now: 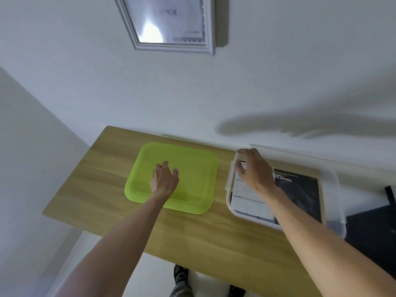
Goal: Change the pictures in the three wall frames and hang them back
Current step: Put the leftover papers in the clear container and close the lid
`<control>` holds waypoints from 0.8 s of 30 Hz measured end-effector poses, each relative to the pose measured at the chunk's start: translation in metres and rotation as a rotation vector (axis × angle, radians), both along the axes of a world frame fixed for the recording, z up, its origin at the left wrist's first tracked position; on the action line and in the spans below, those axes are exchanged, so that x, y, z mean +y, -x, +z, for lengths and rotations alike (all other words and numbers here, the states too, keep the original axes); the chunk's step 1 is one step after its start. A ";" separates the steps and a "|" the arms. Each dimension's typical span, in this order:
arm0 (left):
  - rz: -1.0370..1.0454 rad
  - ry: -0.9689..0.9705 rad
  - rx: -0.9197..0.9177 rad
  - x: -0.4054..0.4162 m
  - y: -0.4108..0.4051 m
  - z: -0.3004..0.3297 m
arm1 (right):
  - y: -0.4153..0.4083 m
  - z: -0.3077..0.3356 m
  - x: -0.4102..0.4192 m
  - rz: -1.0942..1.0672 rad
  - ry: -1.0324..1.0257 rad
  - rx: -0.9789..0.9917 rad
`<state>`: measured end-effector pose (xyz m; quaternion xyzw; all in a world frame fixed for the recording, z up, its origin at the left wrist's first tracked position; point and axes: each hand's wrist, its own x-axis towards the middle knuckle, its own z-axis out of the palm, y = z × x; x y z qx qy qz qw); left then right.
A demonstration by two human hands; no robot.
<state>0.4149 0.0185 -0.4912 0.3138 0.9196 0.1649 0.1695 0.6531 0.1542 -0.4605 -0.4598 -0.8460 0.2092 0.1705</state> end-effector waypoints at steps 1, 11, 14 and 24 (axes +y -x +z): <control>0.010 0.027 0.004 -0.008 0.018 -0.002 | 0.023 -0.001 -0.009 0.031 0.011 0.008; 0.082 0.208 -0.141 -0.041 0.141 -0.043 | 0.133 -0.070 -0.064 -0.349 0.569 -0.344; 0.114 0.163 -0.257 -0.037 0.157 -0.053 | 0.137 -0.077 -0.067 -0.419 0.631 -0.289; 0.424 -0.097 -0.612 -0.041 0.215 -0.045 | 0.138 -0.069 -0.049 -0.527 0.802 -0.034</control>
